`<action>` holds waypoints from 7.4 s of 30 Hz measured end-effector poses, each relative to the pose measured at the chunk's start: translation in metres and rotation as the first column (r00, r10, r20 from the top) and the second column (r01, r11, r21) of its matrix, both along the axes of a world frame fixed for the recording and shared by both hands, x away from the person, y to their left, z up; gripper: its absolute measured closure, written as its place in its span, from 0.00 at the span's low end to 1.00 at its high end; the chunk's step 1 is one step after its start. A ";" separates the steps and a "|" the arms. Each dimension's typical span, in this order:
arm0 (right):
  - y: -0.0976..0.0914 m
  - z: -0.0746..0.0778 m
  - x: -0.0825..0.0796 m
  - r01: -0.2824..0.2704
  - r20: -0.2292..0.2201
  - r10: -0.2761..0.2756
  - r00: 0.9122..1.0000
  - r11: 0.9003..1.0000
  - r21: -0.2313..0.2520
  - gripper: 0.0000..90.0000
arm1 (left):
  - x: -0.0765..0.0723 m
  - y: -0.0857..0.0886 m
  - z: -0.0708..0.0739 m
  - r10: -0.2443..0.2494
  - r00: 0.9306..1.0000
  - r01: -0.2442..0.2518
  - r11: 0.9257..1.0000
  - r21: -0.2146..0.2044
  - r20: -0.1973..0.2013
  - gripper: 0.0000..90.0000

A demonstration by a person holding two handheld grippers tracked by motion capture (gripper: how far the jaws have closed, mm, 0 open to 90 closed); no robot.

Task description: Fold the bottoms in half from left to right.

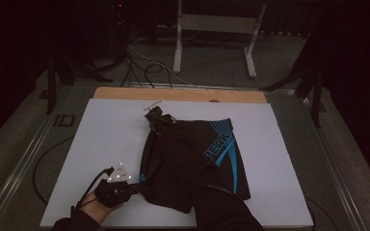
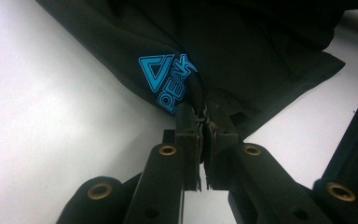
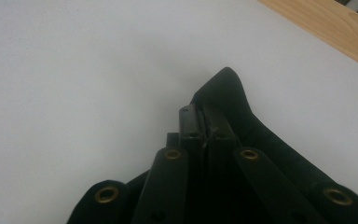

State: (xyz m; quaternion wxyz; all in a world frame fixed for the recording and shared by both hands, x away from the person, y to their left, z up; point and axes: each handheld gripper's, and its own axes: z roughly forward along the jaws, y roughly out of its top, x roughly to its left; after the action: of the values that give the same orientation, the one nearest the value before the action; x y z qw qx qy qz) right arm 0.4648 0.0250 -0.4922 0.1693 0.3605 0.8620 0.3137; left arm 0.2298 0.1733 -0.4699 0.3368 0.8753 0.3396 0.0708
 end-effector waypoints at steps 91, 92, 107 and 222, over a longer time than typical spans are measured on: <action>-0.196 0.073 -0.017 0.165 0.137 -0.169 0.976 0.985 0.043 0.98 | 0.027 -0.150 0.044 -0.265 0.959 0.275 0.956 -0.103 0.099 0.95; -0.199 0.073 -0.017 0.167 0.137 -0.172 0.976 0.985 0.044 0.98 | 0.028 -0.153 0.043 -0.270 0.958 0.279 0.955 -0.101 0.098 0.95; -0.244 0.059 -0.017 0.240 0.126 -0.240 0.963 0.971 0.015 0.98 | 0.034 -0.196 0.033 -0.317 0.944 0.326 0.939 -0.111 0.087 0.95; -0.295 0.005 -0.226 0.281 -0.173 -0.271 0.947 0.959 0.033 0.68 | 0.042 -0.004 -0.013 0.053 0.986 -0.010 0.964 -0.266 0.156 0.00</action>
State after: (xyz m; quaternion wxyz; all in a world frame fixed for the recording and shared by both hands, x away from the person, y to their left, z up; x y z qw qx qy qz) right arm 0.2384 -0.2699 -0.4869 0.1283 0.5073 0.8049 0.2800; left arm 0.2715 0.1697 -0.4829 0.4758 0.8084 0.3315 0.1010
